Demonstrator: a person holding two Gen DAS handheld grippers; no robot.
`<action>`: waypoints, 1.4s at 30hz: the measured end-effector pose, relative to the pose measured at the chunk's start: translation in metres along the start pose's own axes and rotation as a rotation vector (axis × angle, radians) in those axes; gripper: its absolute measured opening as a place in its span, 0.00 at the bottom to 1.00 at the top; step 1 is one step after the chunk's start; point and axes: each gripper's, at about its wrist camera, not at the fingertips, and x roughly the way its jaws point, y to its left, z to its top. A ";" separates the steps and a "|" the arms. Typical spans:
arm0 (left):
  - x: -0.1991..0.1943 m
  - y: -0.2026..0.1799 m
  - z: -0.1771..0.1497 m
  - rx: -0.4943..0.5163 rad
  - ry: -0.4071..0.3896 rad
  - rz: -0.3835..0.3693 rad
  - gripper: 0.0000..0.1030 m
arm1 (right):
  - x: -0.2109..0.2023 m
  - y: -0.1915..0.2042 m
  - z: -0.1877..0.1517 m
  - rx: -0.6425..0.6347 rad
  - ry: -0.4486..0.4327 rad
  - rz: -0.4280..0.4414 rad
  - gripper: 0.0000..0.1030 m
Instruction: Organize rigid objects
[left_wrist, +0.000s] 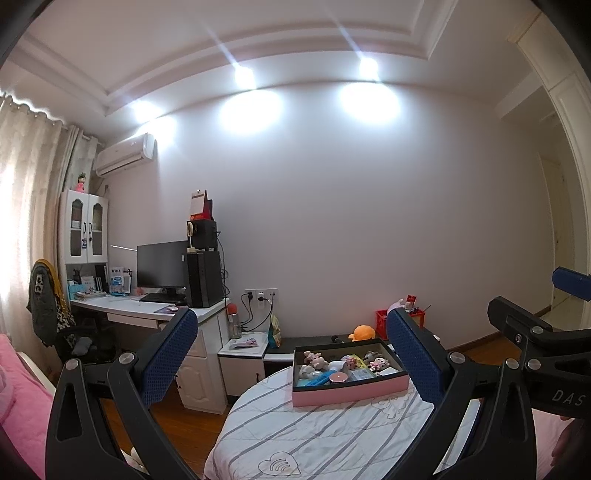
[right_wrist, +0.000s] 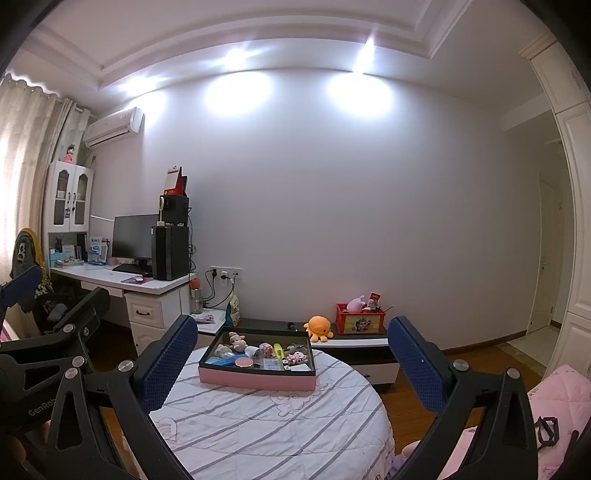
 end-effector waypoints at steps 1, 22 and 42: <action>0.000 0.000 0.000 0.001 0.000 0.000 1.00 | 0.000 0.000 0.000 -0.001 0.002 0.000 1.00; -0.006 0.006 0.000 -0.002 -0.004 -0.017 1.00 | 0.002 -0.002 -0.002 0.002 0.014 -0.011 1.00; -0.005 0.006 -0.001 0.012 0.000 -0.006 1.00 | 0.005 -0.001 -0.003 0.000 0.024 -0.015 1.00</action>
